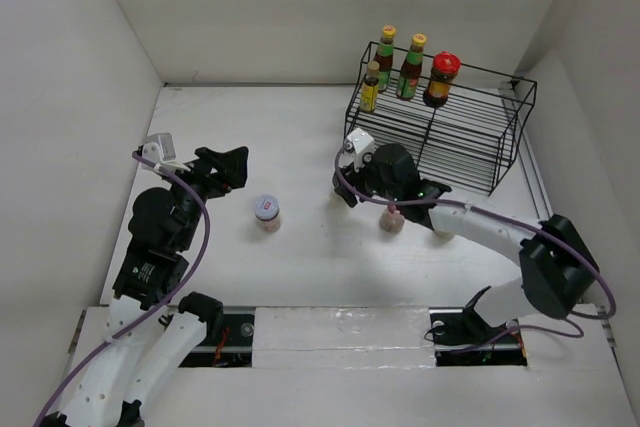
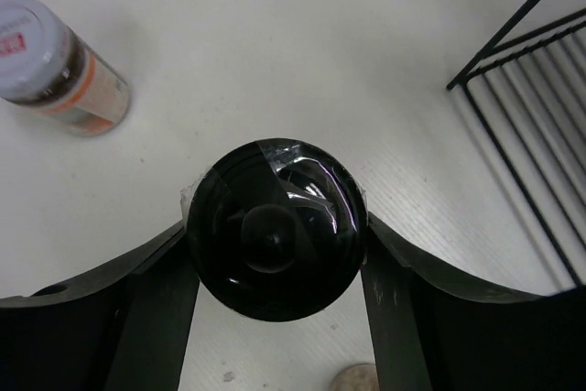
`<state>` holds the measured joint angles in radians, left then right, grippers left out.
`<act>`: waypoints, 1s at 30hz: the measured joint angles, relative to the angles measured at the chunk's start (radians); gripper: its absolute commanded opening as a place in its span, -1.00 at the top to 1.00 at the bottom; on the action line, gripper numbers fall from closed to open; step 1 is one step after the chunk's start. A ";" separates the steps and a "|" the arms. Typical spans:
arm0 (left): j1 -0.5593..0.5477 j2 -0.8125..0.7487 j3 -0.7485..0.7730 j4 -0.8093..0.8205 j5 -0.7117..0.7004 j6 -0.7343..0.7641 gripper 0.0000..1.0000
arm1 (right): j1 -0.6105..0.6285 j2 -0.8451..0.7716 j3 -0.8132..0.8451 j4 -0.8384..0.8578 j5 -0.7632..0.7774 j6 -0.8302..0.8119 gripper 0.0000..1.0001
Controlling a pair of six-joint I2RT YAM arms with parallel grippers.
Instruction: Organize the condiment bottles
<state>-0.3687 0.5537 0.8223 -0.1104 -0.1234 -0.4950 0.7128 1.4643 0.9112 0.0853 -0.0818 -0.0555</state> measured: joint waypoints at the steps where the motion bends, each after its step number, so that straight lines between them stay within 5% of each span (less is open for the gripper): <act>1: 0.000 0.000 0.000 0.000 0.000 0.000 -0.74 | 0.000 -0.034 0.000 -0.002 0.004 0.001 0.25; 7: 0.000 0.000 0.000 0.000 0.005 0.000 -0.74 | -0.082 -0.220 0.064 -0.005 0.011 0.004 0.25; 13: 0.000 0.000 0.000 0.000 0.007 0.000 -0.74 | -0.245 -0.237 0.200 -0.011 0.026 0.008 0.25; 22: 0.000 -0.001 0.000 0.000 0.011 0.000 -0.74 | -0.420 -0.074 0.346 -0.068 0.013 0.008 0.25; 30: 0.000 0.000 0.000 0.000 0.011 0.000 -0.74 | -0.458 0.074 0.387 -0.122 -0.020 0.008 0.25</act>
<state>-0.3687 0.5533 0.8223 -0.1101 -0.1127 -0.4946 0.2546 1.5383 1.2980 -0.0364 -0.1020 -0.0479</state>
